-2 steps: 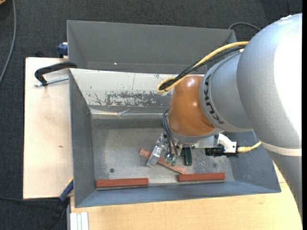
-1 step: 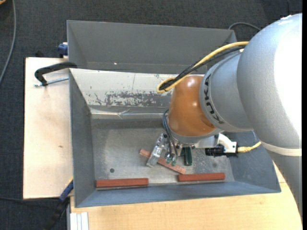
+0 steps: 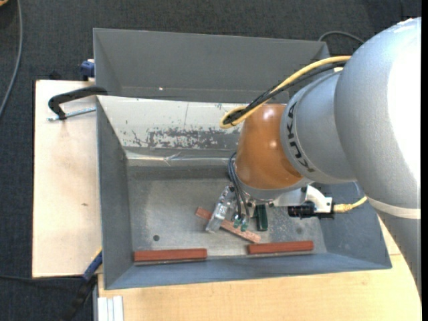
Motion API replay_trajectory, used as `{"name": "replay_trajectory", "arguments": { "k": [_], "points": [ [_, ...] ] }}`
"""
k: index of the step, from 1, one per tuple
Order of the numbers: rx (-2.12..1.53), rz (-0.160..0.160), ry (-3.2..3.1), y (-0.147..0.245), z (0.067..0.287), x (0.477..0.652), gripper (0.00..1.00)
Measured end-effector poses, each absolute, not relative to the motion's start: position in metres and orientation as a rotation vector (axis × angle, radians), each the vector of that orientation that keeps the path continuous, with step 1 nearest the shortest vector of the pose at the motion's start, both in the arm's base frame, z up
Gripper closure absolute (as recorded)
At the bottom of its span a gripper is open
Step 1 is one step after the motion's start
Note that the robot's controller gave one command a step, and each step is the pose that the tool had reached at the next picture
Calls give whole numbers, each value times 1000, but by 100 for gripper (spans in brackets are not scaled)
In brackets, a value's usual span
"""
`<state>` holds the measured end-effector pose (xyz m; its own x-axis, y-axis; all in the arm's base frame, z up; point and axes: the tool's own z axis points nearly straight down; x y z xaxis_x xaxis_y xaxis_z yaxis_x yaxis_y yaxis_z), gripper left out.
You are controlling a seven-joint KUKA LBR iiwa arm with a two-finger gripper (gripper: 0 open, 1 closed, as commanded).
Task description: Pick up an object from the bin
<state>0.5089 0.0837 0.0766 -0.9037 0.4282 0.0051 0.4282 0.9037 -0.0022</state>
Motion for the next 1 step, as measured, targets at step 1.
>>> {"name": "replay_trajectory", "arguments": {
  "k": [1],
  "points": [
    [-689,2,-3060,83,99,508,100]
  ]
}}
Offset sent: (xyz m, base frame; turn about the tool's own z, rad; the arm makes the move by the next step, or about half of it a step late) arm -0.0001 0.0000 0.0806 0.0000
